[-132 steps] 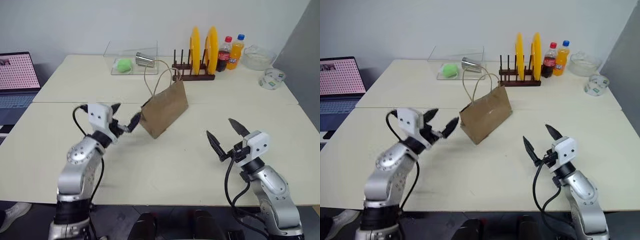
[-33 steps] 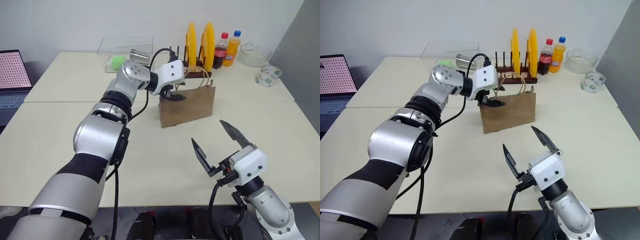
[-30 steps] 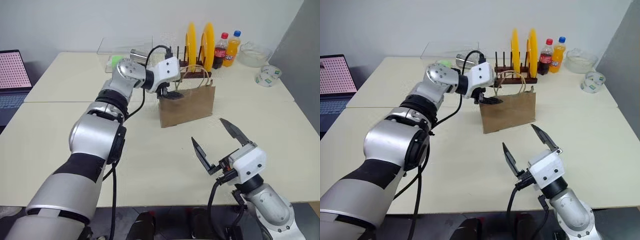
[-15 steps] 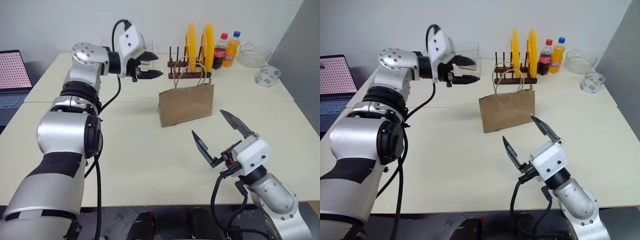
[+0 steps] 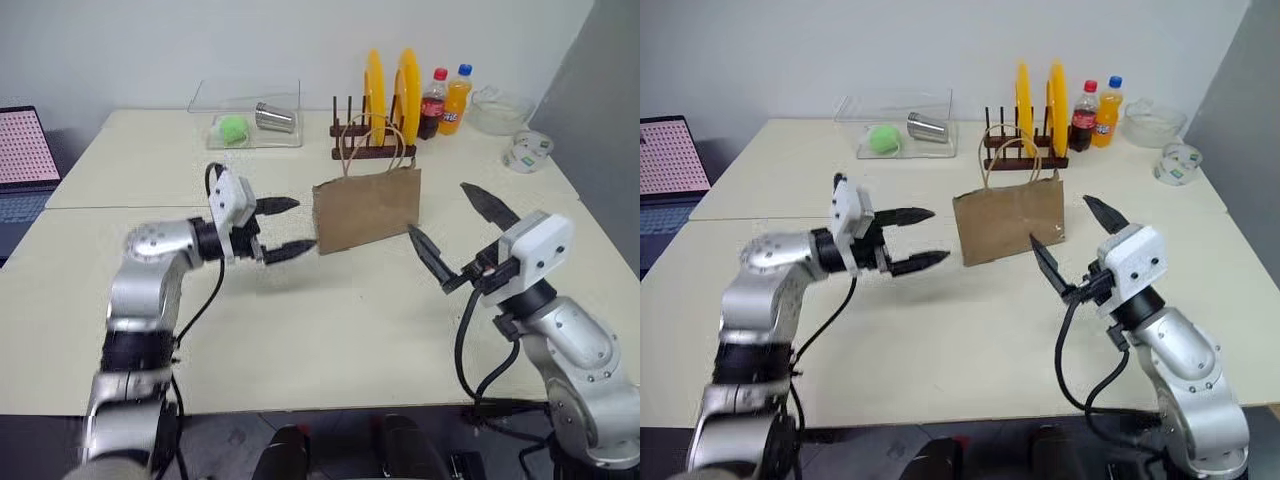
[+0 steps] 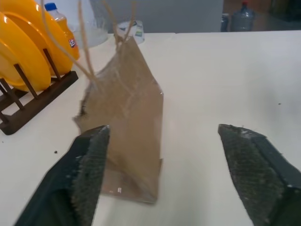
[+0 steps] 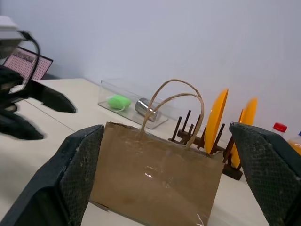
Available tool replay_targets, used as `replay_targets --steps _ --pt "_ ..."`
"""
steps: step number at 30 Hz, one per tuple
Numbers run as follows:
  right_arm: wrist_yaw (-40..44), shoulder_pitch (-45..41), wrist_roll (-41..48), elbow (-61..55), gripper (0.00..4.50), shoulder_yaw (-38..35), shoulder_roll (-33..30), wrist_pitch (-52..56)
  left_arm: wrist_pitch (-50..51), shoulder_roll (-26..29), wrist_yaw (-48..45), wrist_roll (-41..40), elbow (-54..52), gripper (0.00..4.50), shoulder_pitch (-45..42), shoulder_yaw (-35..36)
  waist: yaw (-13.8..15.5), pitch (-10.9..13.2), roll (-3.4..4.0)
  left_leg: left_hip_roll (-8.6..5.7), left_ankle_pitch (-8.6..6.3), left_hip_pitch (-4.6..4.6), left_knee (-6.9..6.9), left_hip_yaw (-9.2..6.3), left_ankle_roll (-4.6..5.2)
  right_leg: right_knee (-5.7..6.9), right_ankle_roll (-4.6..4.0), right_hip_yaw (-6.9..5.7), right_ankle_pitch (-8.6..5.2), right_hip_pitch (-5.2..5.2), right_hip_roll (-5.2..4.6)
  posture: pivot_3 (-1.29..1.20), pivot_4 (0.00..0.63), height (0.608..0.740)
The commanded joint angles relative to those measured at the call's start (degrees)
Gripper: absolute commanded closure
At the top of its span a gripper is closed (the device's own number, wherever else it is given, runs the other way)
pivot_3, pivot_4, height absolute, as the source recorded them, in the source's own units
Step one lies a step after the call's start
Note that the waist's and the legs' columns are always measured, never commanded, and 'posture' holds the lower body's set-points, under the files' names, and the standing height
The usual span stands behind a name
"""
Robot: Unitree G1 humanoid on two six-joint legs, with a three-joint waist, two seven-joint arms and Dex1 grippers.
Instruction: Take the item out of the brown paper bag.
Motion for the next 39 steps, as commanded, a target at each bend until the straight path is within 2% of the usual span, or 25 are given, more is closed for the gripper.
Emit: replay_targets --steps 1,5,8,14,16,19,22,27,33,39 --pt "1.8 -4.2 3.3 3.0 0.0 -3.1 -2.1 1.0 2.9 -1.5 7.5 -3.1 -9.4 0.01 3.4 1.5 0.4 0.0 0.0 0.0 0.0 0.09 0.0 0.06 0.0 0.01 0.0 0.04 0.0 0.02 0.0 0.0 0.15 0.74" --pt "4.1 -12.9 0.1 14.6 0.0 -1.5 -8.0 2.2 3.8 -2.3 10.2 -6.1 -16.2 0.01 10.8 0.6 0.4 0.0 0.0 0.0 -0.01 0.45 -0.11 0.43 0.02 -0.01 0.01 0.36 0.0 0.2 0.01 0.0 0.15 0.74" --pt "5.5 -21.8 -2.4 26.9 0.59 0.2 -9.9 -0.4 3.0 -2.8 13.2 -6.4 -16.9 0.0 12.4 0.4 0.3 0.0 0.0 0.03 -0.02 0.66 -0.21 0.97 0.04 0.01 0.04 0.89 0.01 0.12 0.05 0.0 0.15 0.74" --pt "9.9 -39.4 -11.1 57.0 2.69 6.8 -10.9 -12.0 0.4 -4.4 18.8 -5.2 -17.1 0.0 13.0 -1.2 0.3 0.0 0.0 0.07 -0.04 0.61 -0.21 1.1 0.06 -0.04 0.05 1.01 0.03 0.02 0.11 0.0 0.15 0.74" --pt "10.7 -47.2 -14.9 71.9 3.43 9.5 -10.1 -17.8 0.0 -4.4 19.7 -5.3 -17.0 0.0 13.0 -1.7 0.3 0.0 0.0 0.07 -0.06 0.57 -0.24 1.09 0.09 -0.1 0.05 1.0 0.03 -0.01 0.11 0.0 0.15 0.74" --pt "10.8 -55.1 -18.4 87.9 4.46 11.5 -9.2 -23.9 -0.4 -4.0 20.4 -5.5 -17.1 0.0 13.0 -2.5 0.2 0.0 0.01 0.06 -0.06 0.5 -0.25 1.17 0.09 -0.13 0.08 1.07 0.07 -0.1 0.1 0.0 0.15 0.74" --pt "9.2 -59.9 -21.5 99.9 4.46 12.5 -8.6 -29.5 -1.1 -3.8 20.9 -5.6 -17.1 0.0 12.8 -2.7 0.2 0.0 0.0 0.07 -0.07 0.48 -0.32 1.15 0.09 -0.28 0.07 1.04 0.07 -0.1 0.1 0.0 0.15 0.74" --pt "9.1 -62.6 -25.1 109.4 4.46 14.1 -6.3 -33.3 -1.5 -3.3 21.2 -6.1 -16.9 0.0 12.7 -2.7 0.1 0.0 0.01 0.08 -0.07 0.47 -0.49 1.16 0.08 -0.46 0.08 1.06 0.08 -0.09 0.09 0.0 0.15 0.74" --pt "16.0 -60.2 -25.7 110.9 4.46 15.0 -4.3 -31.8 -2.0 -3.0 21.0 -6.0 -16.4 0.0 12.8 -3.2 0.1 0.0 0.02 0.08 -0.04 0.47 -0.59 1.16 0.03 -0.51 0.08 1.06 0.08 -0.13 0.09 0.0 0.15 0.74" --pt "19.5 -57.1 -24.7 107.3 4.46 14.6 -2.0 -31.3 -2.6 -2.5 20.2 -6.3 -15.6 0.0 12.6 -3.3 0.0 0.0 0.03 0.08 -0.04 0.48 -0.61 1.16 0.03 -0.51 0.08 1.06 0.08 -0.12 0.09 0.0 0.15 0.74"
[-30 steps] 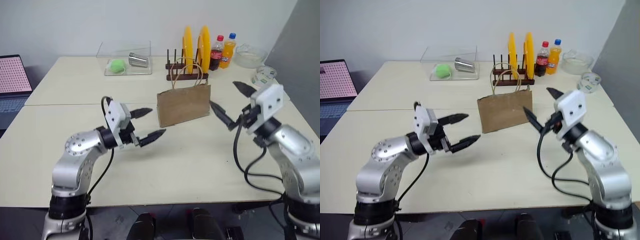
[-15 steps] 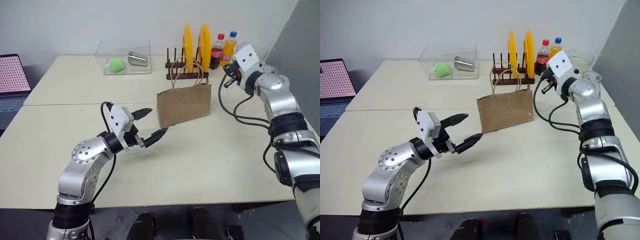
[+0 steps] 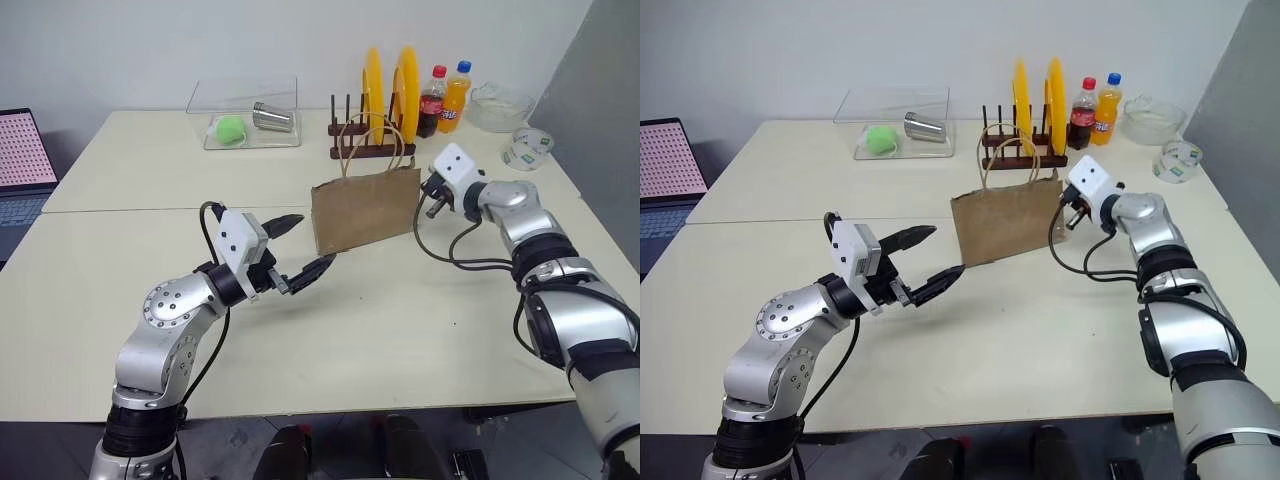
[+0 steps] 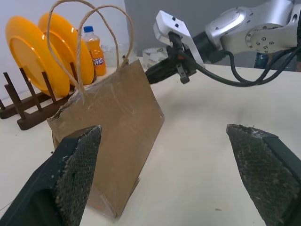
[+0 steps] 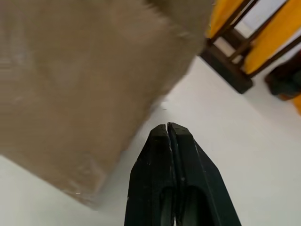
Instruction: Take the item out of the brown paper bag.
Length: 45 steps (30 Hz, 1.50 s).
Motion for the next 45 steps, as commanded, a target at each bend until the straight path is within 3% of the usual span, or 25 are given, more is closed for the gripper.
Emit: replay_targets --steps 1,8,17,25,31,34,45 --pt "4.0 0.8 1.2 -5.0 4.46 -0.6 0.5 0.7 -1.8 1.0 -0.8 -0.9 -0.5 0.0 -0.8 0.2 0.0 0.0 0.01 0.0 0.0 0.0 0.0 0.0 0.0 0.0 0.0 0.01 0.0 0.0 0.0 0.0 0.15 0.74" --pt "13.3 4.4 4.6 -17.4 4.46 -1.2 0.2 9.9 -3.0 3.1 -2.2 -1.1 1.6 0.0 -1.0 1.0 -0.8 0.0 0.01 0.02 -0.02 0.03 -0.04 -0.03 0.04 0.01 0.0 -0.01 0.0 0.0 0.01 0.0 0.15 0.74" --pt "14.6 6.2 4.3 -25.0 4.46 -0.7 -0.8 16.0 -4.6 3.4 -2.9 -0.9 3.4 0.0 -1.9 0.7 -0.9 0.0 0.01 0.02 -0.03 0.03 -0.05 -0.05 0.04 0.0 0.0 -0.03 0.0 0.0 0.01 0.0 0.15 0.74" --pt "21.5 8.5 3.9 -36.6 4.46 0.4 -9.2 13.4 -4.1 3.8 -2.5 -1.7 2.1 0.0 -1.7 0.9 -0.7 0.0 0.03 0.0 -0.03 -0.06 -0.14 -0.06 0.06 -0.28 0.07 -0.05 0.04 0.01 -0.03 0.0 0.15 0.74" --pt "24.5 7.7 6.6 -47.1 4.46 -0.8 -11.8 18.8 -1.4 3.6 0.3 -3.7 -3.2 0.0 0.1 1.3 -0.9 0.0 0.03 0.03 -0.03 -0.04 -0.19 -0.04 0.05 -0.31 0.08 -0.03 0.04 0.0 -0.04 0.0 0.15 0.74" --pt "22.8 4.5 5.8 -44.6 4.46 -0.3 -10.8 18.0 -0.2 3.3 2.2 -4.5 -6.0 0.0 1.1 1.5 -0.9 0.0 0.02 0.01 -0.03 -0.04 -0.18 -0.04 0.05 -0.31 0.09 -0.03 0.05 0.01 -0.04 0.0 0.15 0.74" --pt "9.0 -9.8 -6.8 -12.7 4.46 7.2 -4.0 0.0 -1.3 3.2 5.2 -3.8 -7.1 0.0 1.3 0.9 -0.8 0.0 0.03 -0.01 0.02 -0.06 -0.21 -0.02 -0.05 -0.37 0.09 -0.03 0.06 0.0 -0.06 0.0 0.15 0.74"
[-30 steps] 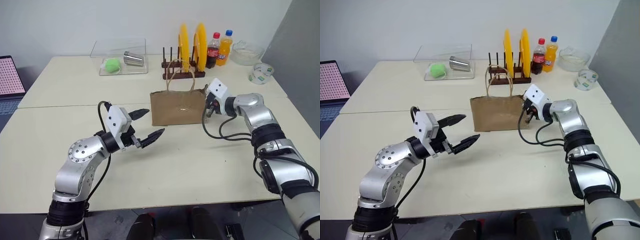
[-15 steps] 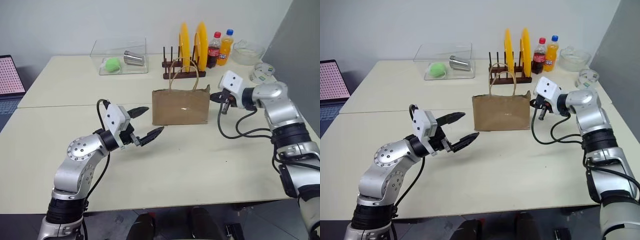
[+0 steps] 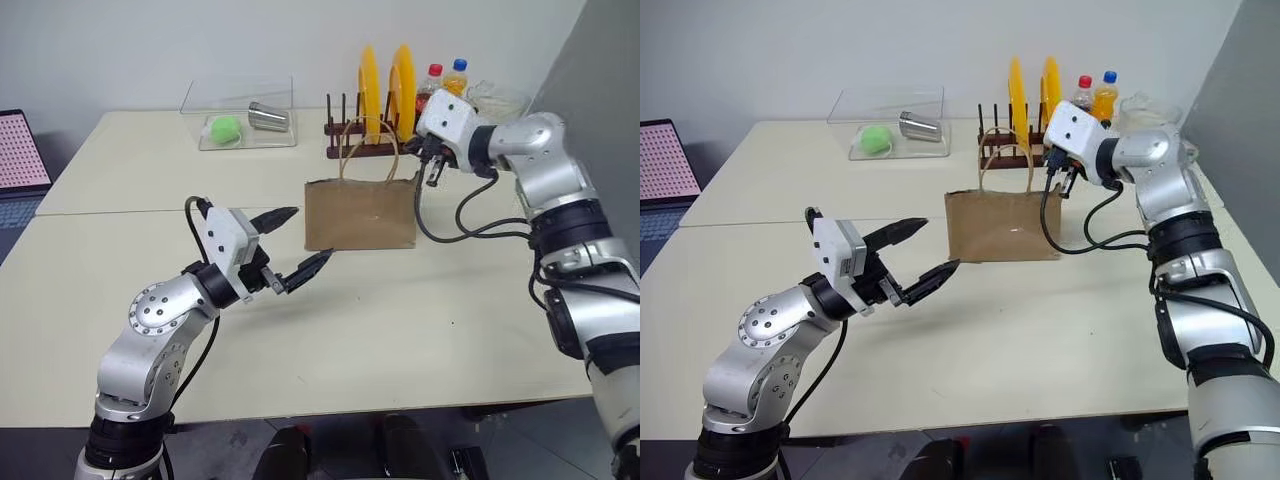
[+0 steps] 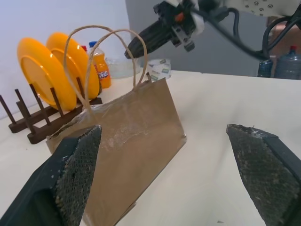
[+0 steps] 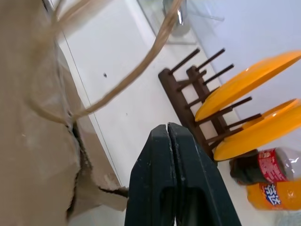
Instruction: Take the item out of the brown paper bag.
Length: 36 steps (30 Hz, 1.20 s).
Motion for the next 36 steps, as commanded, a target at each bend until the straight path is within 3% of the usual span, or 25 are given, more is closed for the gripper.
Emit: replay_targets --steps 1,7,11,14,23,31,36 --pt "-2.3 -3.8 -3.4 7.0 4.46 1.8 0.8 -5.5 -1.6 0.2 0.1 0.1 -1.3 0.0 -0.5 0.0 0.0 0.0 0.0 0.0 0.01 0.0 0.0 0.01 -0.01 0.0 0.0 0.01 0.0 -0.01 -0.01 0.0 0.15 0.74" --pt "5.6 -3.8 -1.1 6.3 4.46 0.8 1.6 -6.3 -2.6 1.5 -1.2 0.6 0.3 0.0 0.2 0.7 0.0 0.0 0.02 0.0 0.0 0.01 -0.02 0.0 -0.01 0.01 0.0 0.0 0.0 -0.01 0.0 0.0 0.15 0.74" --pt "19.8 4.0 6.0 -13.5 4.46 0.0 -1.8 1.0 -3.8 3.3 -3.2 1.0 1.2 0.0 1.4 0.9 0.1 0.0 0.02 0.01 -0.02 0.01 -0.02 -0.04 0.03 0.02 0.0 -0.02 0.0 -0.01 0.0 0.0 0.15 0.74" --pt "23.3 10.0 8.9 -27.2 4.46 -0.2 -4.1 8.0 -4.6 4.8 -4.8 1.0 2.2 0.0 2.0 1.3 0.4 0.0 0.02 0.01 -0.06 -0.01 -0.03 -0.08 0.09 0.0 0.0 -0.05 0.0 0.0 0.0 0.0 0.15 0.74" --pt "25.1 21.4 12.0 -49.7 4.46 0.1 -9.0 20.1 -8.2 8.0 -9.5 1.2 5.5 0.0 1.8 1.4 1.1 0.0 0.02 0.02 -0.06 0.0 -0.01 -0.07 0.1 0.0 0.0 -0.05 0.0 0.01 0.0 0.0 0.15 0.74" --pt "23.2 25.5 13.2 -57.7 4.46 -1.1 -11.8 23.4 -10.3 9.8 -15.9 0.6 6.2 0.0 1.2 0.1 1.2 0.0 0.02 0.02 -0.06 -0.01 -0.02 -0.07 0.1 -0.02 0.01 -0.07 0.0 0.01 -0.01 0.0 0.15 0.74" --pt "16.9 33.4 16.1 -66.2 4.3 -7.4 -12.5 27.8 -11.2 11.7 -21.3 1.7 11.1 0.0 -2.8 -1.8 1.6 0.0 0.0 0.02 -0.06 -0.03 -0.02 -0.07 0.1 -0.03 0.01 -0.09 -0.01 0.01 -0.01 0.0 0.15 0.74"
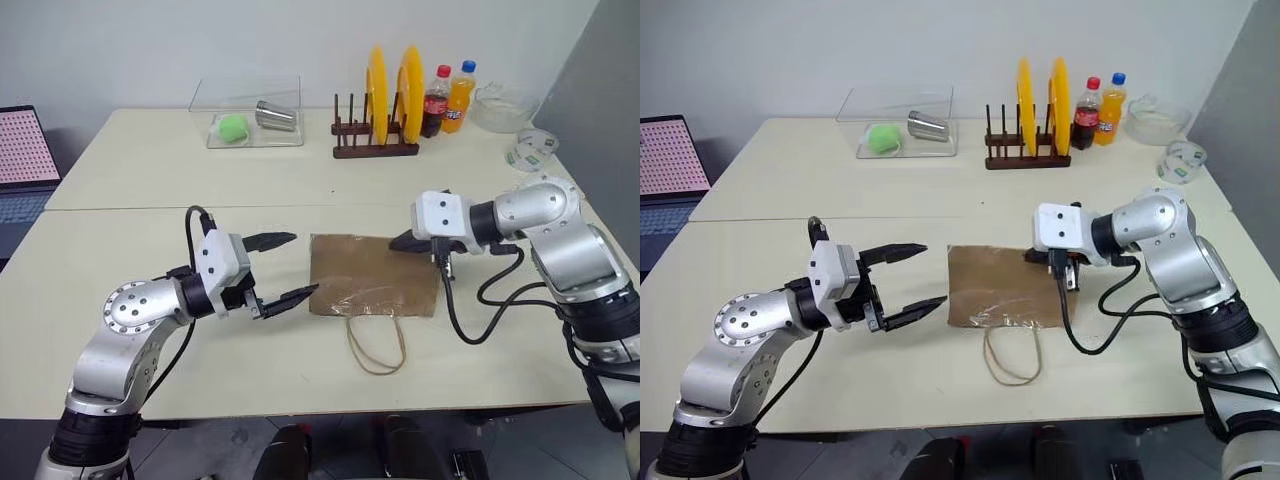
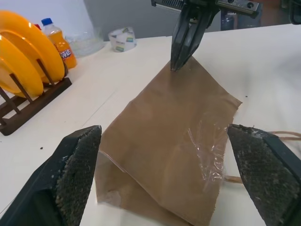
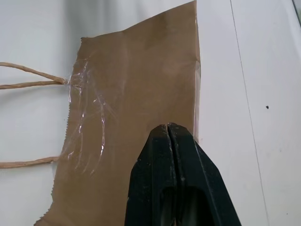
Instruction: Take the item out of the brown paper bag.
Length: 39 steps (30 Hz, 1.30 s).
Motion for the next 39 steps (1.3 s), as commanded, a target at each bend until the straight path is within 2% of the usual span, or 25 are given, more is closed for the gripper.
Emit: replay_targets --steps 1,2,4,8,11,14,19,26,32,39 --pt "-6.5 6.1 2.4 -9.1 4.12 -6.9 0.1 3.3 -2.8 2.3 -4.5 1.8 3.8 0.0 -4.0 -1.9 0.3 0.0 0.0 0.0 0.0 -0.01 0.0 -0.02 0.0 0.0 0.0 -0.02 0.0 0.0 0.0 0.0 0.15 0.74" --pt "-8.2 8.8 2.7 -11.2 3.95 -7.9 0.2 4.2 -5.0 2.6 -5.6 3.5 5.6 0.0 -5.2 -3.1 0.5 0.0 0.0 0.0 0.0 -0.01 -0.01 -0.03 0.0 0.0 0.0 -0.03 0.0 0.01 0.0 0.0 0.15 0.74" --pt "-12.2 15.7 3.4 -16.4 3.29 -10.1 1.0 7.3 -10.0 2.6 -7.9 6.6 8.8 0.0 -8.0 -5.5 0.9 0.0 -0.01 -0.02 0.0 -0.01 -0.01 0.01 0.0 -0.01 0.0 -0.01 0.0 0.01 0.0 0.0 0.15 0.74" --pt "-17.2 29.8 7.8 -28.4 1.8 -14.5 3.5 11.2 -22.0 0.8 -11.0 11.5 13.9 0.0 -12.7 -9.4 1.2 0.0 -0.02 -0.02 0.0 -0.06 -0.01 -0.01 0.0 -0.05 0.0 -0.02 0.0 0.01 0.0 0.0 0.15 0.74" --pt "-18.8 37.6 13.8 -36.4 0.75 -18.4 5.3 14.7 -27.3 0.0 -13.4 12.8 15.4 0.0 -13.8 -12.0 1.1 0.0 -0.02 -0.02 0.0 -0.06 0.0 0.0 0.0 -0.04 0.01 0.0 0.0 0.02 -0.01 0.0 0.15 0.74" --pt "-21.8 43.8 19.1 -43.8 0.75 -22.4 6.9 19.1 -34.3 -1.1 -14.0 16.0 17.7 0.0 -14.0 -14.6 0.8 0.0 -0.02 0.01 0.0 0.02 -0.01 0.03 0.01 -0.03 0.01 0.04 -0.01 0.05 0.02 0.0 0.15 0.74" --pt "-24.5 50.6 23.5 -49.3 0.75 -25.0 4.6 22.2 -45.4 -3.1 -14.8 19.2 24.2 0.0 -15.8 -18.1 1.0 0.0 -0.05 0.02 0.0 0.06 0.04 0.02 0.02 -0.03 0.04 0.04 -0.01 0.14 0.07 0.0 0.15 0.74" --pt "-29.2 53.2 29.1 -49.6 0.75 -25.3 0.5 20.3 -57.7 -4.9 -12.6 23.7 36.2 0.0 -19.3 -20.1 0.9 0.0 -0.05 0.02 0.0 0.08 0.06 0.02 0.03 -0.03 0.07 0.03 0.01 0.15 0.07 0.0 0.15 0.74" --pt "-34.3 53.6 32.4 -49.6 0.75 -22.3 -1.9 19.0 -61.6 -7.1 -9.7 26.1 40.7 0.0 -19.5 -21.9 1.0 0.0 -0.08 0.01 0.0 0.04 0.06 -0.01 0.03 -0.04 0.07 0.01 0.01 0.15 0.07 0.0 0.15 0.74" --pt "-40.0 54.7 34.8 -49.6 0.75 -18.6 -4.3 16.4 -58.3 -9.8 -8.1 25.4 40.9 0.0 -19.8 -23.0 1.0 0.0 -0.1 0.0 0.0 0.05 0.07 -0.01 0.03 -0.03 0.08 0.01 0.01 0.16 0.07 0.0 0.15 0.74"
